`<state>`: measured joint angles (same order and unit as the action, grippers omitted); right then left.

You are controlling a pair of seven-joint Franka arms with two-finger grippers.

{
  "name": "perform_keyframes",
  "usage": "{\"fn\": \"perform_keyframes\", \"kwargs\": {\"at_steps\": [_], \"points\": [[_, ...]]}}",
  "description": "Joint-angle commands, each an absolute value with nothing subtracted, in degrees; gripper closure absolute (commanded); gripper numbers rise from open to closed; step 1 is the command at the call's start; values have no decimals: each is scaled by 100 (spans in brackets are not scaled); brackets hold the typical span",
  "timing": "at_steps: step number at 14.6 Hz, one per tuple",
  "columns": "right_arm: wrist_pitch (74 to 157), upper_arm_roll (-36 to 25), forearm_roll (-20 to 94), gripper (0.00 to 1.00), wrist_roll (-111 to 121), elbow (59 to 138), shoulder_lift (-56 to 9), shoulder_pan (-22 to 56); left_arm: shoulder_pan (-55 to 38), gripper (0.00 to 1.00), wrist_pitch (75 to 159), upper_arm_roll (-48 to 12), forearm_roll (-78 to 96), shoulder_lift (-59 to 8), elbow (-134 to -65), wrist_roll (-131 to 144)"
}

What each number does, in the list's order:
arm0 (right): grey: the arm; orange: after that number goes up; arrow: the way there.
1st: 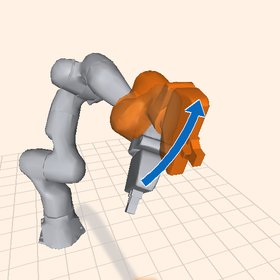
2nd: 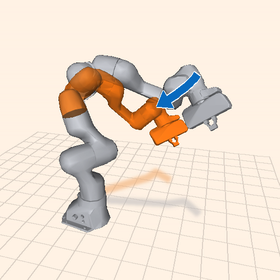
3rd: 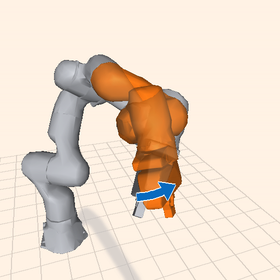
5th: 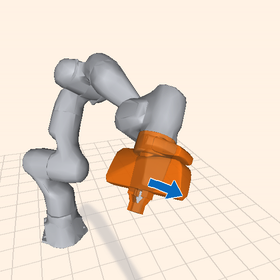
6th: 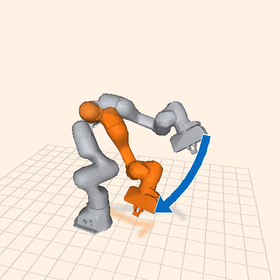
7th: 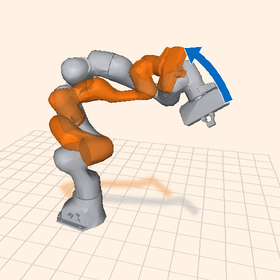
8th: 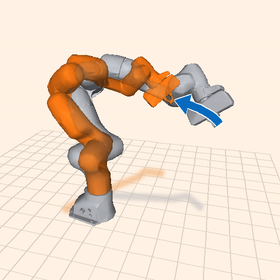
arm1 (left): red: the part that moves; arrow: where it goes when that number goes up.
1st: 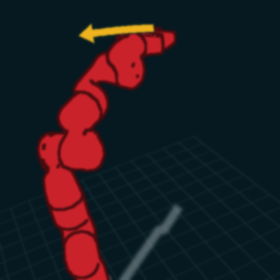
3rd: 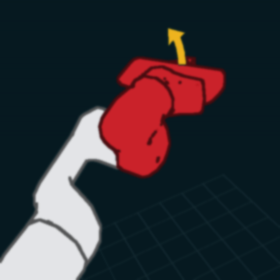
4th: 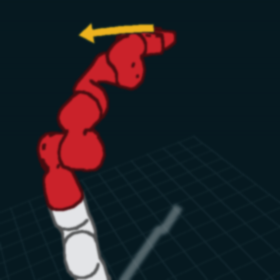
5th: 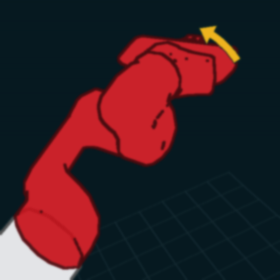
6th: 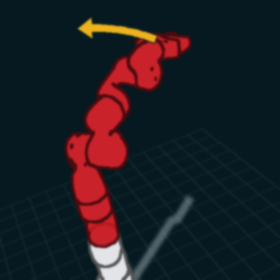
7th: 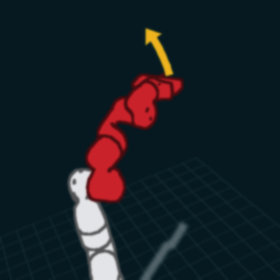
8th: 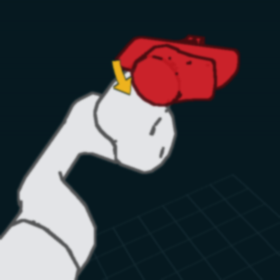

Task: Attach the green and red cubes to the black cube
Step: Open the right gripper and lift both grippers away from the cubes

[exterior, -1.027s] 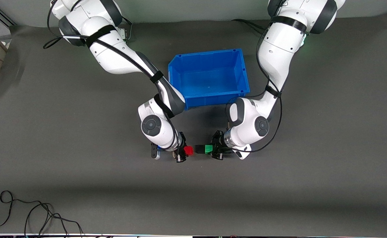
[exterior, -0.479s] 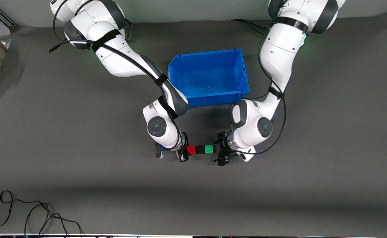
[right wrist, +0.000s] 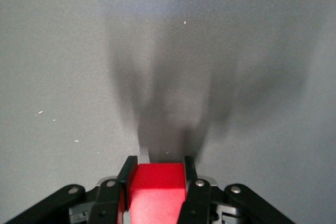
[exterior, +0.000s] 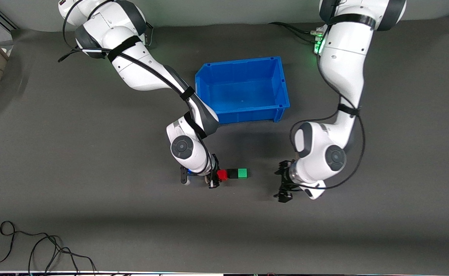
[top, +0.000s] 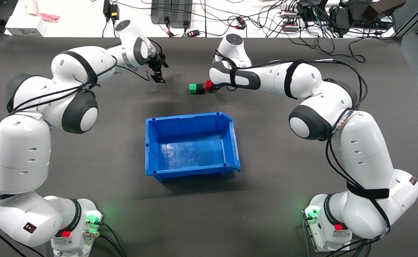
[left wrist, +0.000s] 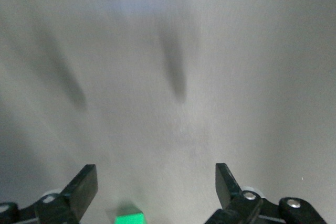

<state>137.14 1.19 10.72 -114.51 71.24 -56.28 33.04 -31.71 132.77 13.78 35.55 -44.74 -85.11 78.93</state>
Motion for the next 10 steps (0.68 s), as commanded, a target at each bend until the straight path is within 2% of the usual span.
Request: {"fn": "perform_keyframes", "kwargs": {"at_steps": [1, 4, 8, 10], "points": [[13720, 53, 1081, 26, -11575, 6917, -5739, 3384, -3217, 0, 12405, 1923, 3454, -4149, -8631, 6991], [13720, 53, 1081, 26, -11566, 6917, -5731, 3384, -2963, 0, 11578, 2258, 3454, -3807, -8710, 5944], [13624, 44, 1072, 26, -11488, 6856, -5564, 3314, -2278, 0, 10778, 2268, 3034, -3253, -8701, 4767], [13318, 26, 1029, 26, -11261, 6812, -5292, 3191, -2005, 0, 10382, 2268, 2709, -2981, -8692, 4055]]}}
